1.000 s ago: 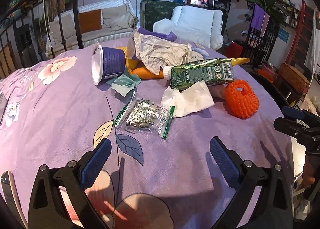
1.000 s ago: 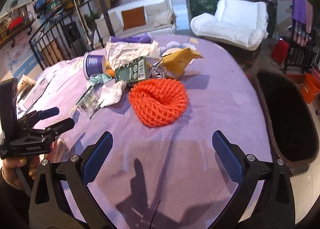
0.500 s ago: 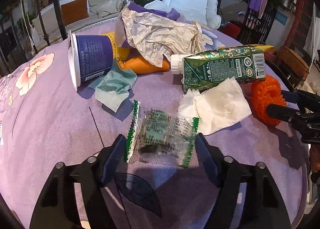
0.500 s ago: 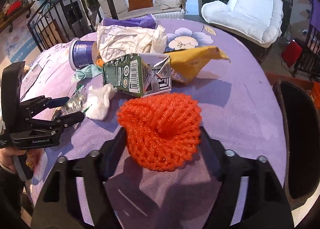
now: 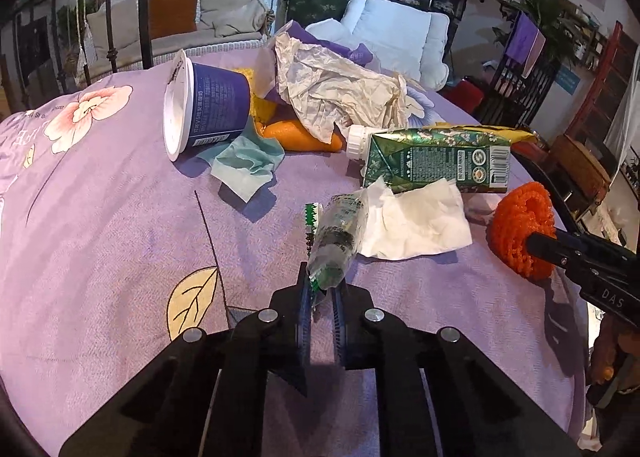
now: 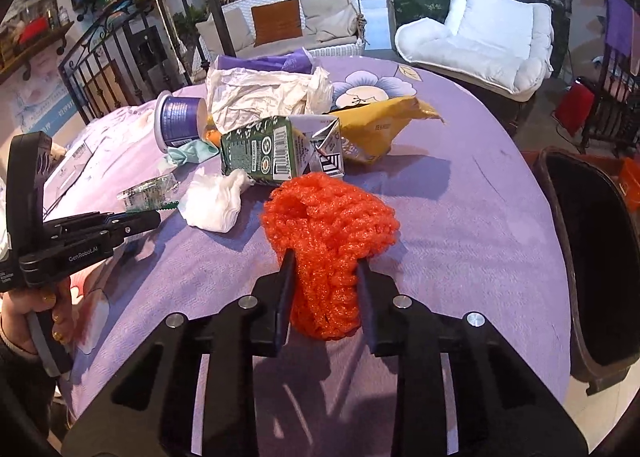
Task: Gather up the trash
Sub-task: 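Grasp the clear plastic wrapper with the left tool while the right tool grasps the orange mesh net, then carry both items to the black bin and open both tools to drop them, then grasp the white tissue with the left tool while the right tool grasps the green milk carton, then carry the carton and tissue over the bin and release both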
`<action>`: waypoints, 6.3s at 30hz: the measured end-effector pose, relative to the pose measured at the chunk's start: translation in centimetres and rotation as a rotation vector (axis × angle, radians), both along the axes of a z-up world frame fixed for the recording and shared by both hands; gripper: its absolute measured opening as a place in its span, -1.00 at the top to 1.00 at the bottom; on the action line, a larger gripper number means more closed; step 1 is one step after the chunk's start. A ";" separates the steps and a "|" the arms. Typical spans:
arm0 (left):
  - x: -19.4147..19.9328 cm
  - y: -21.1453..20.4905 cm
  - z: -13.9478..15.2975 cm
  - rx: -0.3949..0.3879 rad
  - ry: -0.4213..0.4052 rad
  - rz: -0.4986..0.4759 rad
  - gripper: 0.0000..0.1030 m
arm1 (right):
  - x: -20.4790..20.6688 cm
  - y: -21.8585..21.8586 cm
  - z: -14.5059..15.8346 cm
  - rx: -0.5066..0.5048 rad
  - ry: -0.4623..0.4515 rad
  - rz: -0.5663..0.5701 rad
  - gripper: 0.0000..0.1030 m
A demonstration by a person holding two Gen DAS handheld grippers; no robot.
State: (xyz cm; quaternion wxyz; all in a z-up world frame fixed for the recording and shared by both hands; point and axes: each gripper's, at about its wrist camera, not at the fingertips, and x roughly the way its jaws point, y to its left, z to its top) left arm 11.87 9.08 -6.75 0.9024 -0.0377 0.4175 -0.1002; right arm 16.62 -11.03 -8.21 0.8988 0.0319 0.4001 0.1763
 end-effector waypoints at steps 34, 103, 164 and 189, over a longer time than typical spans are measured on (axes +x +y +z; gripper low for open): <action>-1.8 -19.6 4.0 -0.122 -0.162 -0.363 0.79 | -1.8 -22.6 -0.5 0.011 -0.064 -0.511 0.43; 2.3 -31.6 3.2 -0.073 -0.097 -0.502 -0.76 | -9.4 -27.1 -1.1 0.020 -0.073 -0.711 -0.70; 1.1 -2.6 1.1 -0.118 -0.025 0.062 0.77 | 8.3 6.2 0.8 0.046 0.030 0.356 -0.08; -1.1 -5.8 2.9 -0.105 -0.081 -0.029 0.77 | 0.3 2.4 4.6 0.109 -0.103 0.212 0.03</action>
